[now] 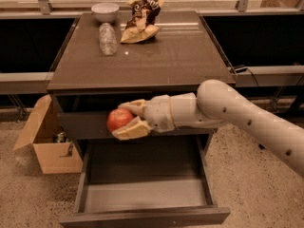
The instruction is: Place apple into middle drawer
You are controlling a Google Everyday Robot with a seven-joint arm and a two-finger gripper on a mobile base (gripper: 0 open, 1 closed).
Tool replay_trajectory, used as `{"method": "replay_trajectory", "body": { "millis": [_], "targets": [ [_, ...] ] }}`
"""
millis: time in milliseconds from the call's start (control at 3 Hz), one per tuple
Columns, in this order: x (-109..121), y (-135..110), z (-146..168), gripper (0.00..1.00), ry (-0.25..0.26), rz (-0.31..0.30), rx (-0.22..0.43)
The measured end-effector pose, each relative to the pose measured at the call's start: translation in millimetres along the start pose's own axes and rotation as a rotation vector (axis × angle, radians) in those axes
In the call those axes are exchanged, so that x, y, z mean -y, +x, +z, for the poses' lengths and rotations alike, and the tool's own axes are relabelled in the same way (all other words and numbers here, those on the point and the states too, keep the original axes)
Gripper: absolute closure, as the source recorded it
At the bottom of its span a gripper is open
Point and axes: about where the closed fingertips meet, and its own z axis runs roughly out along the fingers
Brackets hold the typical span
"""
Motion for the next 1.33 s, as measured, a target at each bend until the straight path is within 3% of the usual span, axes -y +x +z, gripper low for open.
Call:
{"method": "replay_trajectory", "body": {
  "millis": [667,1000,1333],
  "targets": [
    [-14.7,113.2,-35.4,1.00,0.075,0.118,-0.111],
    [-10.3,176.1,-46.4,1.00,0.112,0.202,-0.173],
    [-10.0,179.4,-45.3,1.00,0.111,0.208,-0.178]
  ]
}}
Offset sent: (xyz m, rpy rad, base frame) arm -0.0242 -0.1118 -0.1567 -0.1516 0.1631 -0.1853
